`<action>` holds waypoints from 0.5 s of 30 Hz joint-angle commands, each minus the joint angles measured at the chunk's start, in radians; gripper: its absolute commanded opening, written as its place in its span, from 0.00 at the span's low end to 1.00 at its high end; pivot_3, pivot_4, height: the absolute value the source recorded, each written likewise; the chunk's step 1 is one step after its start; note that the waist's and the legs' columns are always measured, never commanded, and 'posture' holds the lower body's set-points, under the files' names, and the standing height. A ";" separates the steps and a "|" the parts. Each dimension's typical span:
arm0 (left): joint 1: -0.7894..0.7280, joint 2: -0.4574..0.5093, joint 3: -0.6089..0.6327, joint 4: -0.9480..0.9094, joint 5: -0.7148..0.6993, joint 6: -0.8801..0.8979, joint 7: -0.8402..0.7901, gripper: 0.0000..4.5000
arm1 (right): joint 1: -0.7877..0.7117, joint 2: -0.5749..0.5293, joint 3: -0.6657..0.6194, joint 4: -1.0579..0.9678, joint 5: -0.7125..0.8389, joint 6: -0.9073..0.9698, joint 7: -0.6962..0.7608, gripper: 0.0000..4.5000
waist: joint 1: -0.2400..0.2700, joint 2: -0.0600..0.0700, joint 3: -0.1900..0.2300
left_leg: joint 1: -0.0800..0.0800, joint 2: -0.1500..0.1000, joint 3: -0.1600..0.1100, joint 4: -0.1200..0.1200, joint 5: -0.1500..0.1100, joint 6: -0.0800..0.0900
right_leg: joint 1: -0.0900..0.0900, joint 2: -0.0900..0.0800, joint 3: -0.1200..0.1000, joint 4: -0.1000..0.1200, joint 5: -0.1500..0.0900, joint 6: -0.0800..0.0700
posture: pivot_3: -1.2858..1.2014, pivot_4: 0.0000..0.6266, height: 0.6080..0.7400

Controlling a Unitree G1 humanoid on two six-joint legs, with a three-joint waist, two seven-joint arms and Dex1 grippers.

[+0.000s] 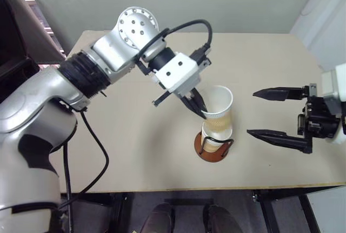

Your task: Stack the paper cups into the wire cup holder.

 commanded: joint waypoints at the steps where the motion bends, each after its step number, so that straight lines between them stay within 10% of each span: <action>1: -0.022 -0.003 -0.037 -0.001 -0.006 -0.057 -0.035 0.01 | 0.021 -0.007 -0.078 -0.039 0.029 0.011 -0.021 1.00 | -0.001 0.000 0.000 | 0.000 0.000 0.000 0.000 0.000 0.000 | 0.000 0.000 0.000 0.000 0.000 0.000 | 0.52 0.24 1.00; 7: -0.022 -0.059 -0.056 0.073 0.047 -0.086 -0.035 0.01 | 0.042 -0.010 -0.111 -0.052 0.047 0.021 -0.038 1.00 | 0.000 0.000 0.000 | 0.000 0.000 0.001 0.000 -0.001 -0.003 | 0.000 0.001 0.000 -0.001 0.000 0.001 | 0.52 0.24 1.00; 15: -0.012 -0.072 -0.057 0.086 0.063 -0.101 -0.035 0.54 | 0.035 -0.008 -0.083 -0.055 0.046 0.013 -0.060 1.00 | 0.000 0.000 0.000 | -0.001 0.000 0.001 0.000 -0.003 -0.003 | 0.000 0.001 0.001 -0.002 -0.002 0.002 | 0.52 0.24 1.00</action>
